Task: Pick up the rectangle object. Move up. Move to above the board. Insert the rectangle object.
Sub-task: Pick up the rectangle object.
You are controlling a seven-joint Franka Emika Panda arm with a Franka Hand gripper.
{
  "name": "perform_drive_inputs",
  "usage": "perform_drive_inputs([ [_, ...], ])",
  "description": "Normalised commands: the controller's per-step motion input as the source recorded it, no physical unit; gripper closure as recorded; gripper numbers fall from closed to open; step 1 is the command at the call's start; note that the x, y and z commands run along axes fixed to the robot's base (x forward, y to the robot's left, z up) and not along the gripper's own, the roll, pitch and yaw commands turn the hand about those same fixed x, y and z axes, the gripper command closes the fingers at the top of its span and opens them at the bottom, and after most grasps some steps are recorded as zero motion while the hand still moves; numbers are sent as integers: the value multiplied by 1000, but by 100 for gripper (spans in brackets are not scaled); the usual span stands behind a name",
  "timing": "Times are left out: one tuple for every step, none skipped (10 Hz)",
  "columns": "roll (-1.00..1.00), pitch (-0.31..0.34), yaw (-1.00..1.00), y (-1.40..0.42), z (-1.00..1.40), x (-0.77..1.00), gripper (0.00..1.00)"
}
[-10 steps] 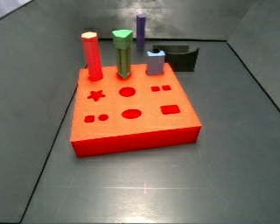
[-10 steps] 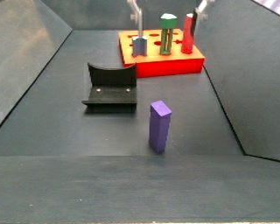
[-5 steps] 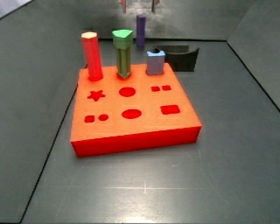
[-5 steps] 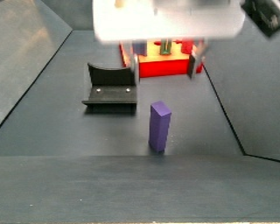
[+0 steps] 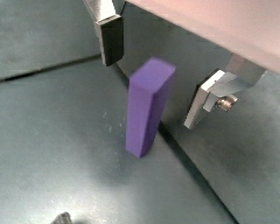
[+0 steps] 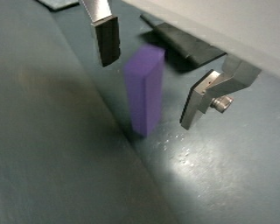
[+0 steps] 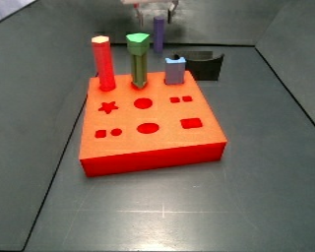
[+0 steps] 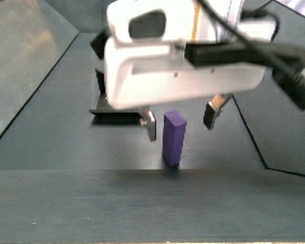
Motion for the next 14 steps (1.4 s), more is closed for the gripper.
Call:
perform_drive_inputs([
  [30,0,0,0,0,0,0],
  [0,0,0,0,0,-23,0],
  [0,0,0,0,0,0,0],
  [0,0,0,0,0,0,100],
  [0,0,0,0,0,0,100],
  [0,0,0,0,0,0,100],
  [0,0,0,0,0,0,100],
  [0,0,0,0,0,0,100],
  [0,0,0,0,0,0,100],
  [0,0,0,0,0,0,100],
  [0,0,0,0,0,0,100],
  [0,0,0,0,0,0,100],
  [0,0,0,0,0,0,100],
  [0,0,0,0,0,0,100],
])
